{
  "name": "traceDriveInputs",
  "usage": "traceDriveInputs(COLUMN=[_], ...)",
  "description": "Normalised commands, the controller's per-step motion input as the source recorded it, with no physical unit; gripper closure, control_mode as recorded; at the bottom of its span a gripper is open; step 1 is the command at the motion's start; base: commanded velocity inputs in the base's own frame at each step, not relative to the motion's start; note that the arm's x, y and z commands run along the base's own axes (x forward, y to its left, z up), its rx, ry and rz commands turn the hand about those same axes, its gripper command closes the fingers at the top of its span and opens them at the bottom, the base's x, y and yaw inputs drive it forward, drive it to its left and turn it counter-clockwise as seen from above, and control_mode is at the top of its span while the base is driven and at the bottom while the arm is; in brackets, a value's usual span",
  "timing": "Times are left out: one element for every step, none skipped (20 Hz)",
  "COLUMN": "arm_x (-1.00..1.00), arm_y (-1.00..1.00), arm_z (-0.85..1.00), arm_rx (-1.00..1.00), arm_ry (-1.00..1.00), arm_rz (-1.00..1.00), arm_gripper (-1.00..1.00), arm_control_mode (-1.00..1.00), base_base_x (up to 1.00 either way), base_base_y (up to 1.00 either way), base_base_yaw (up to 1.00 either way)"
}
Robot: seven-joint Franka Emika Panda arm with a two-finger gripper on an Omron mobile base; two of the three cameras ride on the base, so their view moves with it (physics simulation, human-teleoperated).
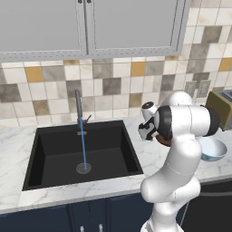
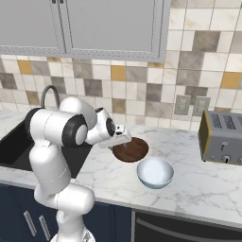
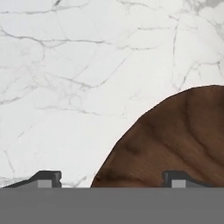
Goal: Rinse each bowl for a few seconds and place them down in the sink or on the counter.
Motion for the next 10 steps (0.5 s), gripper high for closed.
traceDriveInputs(arm_x=[0.0,-0.01,-0.02,-0.04,-0.07,-0.1,-0.14,-0.17,-0.19,-0.17], arm_y=[-0.05,-0.08,-0.11,-0.13,-0.14,-0.18,-0.2,-0.22,-0.2,-0.14], arm_z=[-0.09,-0.09,-0.11,-0.11,-0.12,-0.12,-0.12,-0.12,-0.11,-0.08], arm_rx=[-0.03,-0.02,-0.01,-0.01,-0.01,0.0,0.0,0.0,0.0,0.01], arm_ry=[0.0,0.0,0.0,0.0,0.0,0.0,0.0,0.0,0.0,0.0], arm_rz=[0.03,0.03,0.03,0.03,0.03,0.03,0.03,0.03,0.03,0.03], arm_gripper=[1.0,1.0,1.0,1.0,1.0,1.0,1.0,1.0,1.0,1.0], arm_control_mode=[-1.0,-1.0,-1.0,-1.0,-1.0,-1.0,-1.0,-1.0,-1.0,-1.0], base_base_x=[0.0,0.0,0.0,0.0,0.0,0.0,0.0,0.0,0.0,0.0], base_base_y=[0.0,0.0,0.0,0.0,0.0,0.0,0.0,0.0,0.0,0.0], base_base_yaw=[0.0,0.0,0.0,0.0,0.0,0.0,0.0,0.0,0.0,0.0])
